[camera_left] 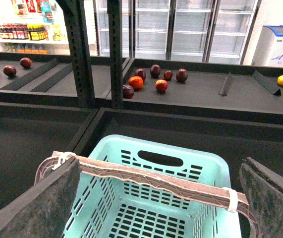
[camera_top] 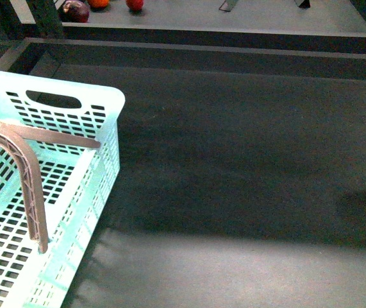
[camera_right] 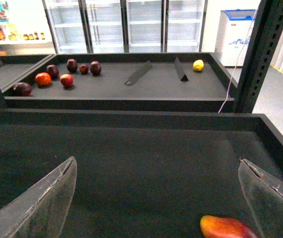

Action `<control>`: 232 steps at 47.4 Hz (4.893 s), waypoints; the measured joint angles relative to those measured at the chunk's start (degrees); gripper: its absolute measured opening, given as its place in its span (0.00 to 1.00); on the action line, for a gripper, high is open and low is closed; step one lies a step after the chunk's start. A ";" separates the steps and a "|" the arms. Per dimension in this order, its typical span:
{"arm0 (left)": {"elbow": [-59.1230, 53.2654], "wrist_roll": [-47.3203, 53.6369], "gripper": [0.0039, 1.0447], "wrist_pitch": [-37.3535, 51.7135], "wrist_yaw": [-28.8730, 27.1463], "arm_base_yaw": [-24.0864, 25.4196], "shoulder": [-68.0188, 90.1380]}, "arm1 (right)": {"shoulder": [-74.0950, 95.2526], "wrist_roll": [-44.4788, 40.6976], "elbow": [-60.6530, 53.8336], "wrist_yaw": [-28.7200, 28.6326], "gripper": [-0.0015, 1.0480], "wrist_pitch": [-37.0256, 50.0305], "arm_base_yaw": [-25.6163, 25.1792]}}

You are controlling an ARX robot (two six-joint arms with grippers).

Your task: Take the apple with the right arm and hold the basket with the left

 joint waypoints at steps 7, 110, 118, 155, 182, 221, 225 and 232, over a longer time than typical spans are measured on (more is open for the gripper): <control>0.00 0.00 0.94 0.02 -0.02 0.00 0.00 | 0.00 0.00 0.00 0.00 0.91 0.00 0.00; 29.68 -63.06 0.72 10.54 14.95 9.01 85.13 | -0.04 0.00 0.00 -0.15 0.91 0.00 0.00; 30.69 -63.93 0.47 11.13 14.75 8.83 86.49 | -0.04 0.00 0.00 -0.15 0.91 0.00 0.00; 35.65 -57.83 0.08 -1.42 13.51 -4.59 74.95 | -0.04 0.00 0.00 -0.15 0.91 0.00 0.00; 48.00 -59.30 0.08 -4.15 10.45 -28.26 76.22 | -0.04 0.00 0.00 -0.15 0.91 0.00 0.00; 52.43 -58.82 0.07 -4.72 11.37 -35.82 76.63 | -0.04 0.00 0.00 -0.15 0.91 0.00 0.00; 52.43 -58.82 0.07 -4.72 11.58 -35.85 76.63 | -0.02 0.00 0.02 -0.15 0.91 -0.04 0.02; 52.50 -58.82 0.07 -4.79 11.69 -35.85 76.61 | 15.80 11.15 8.98 22.69 0.91 -22.43 2.80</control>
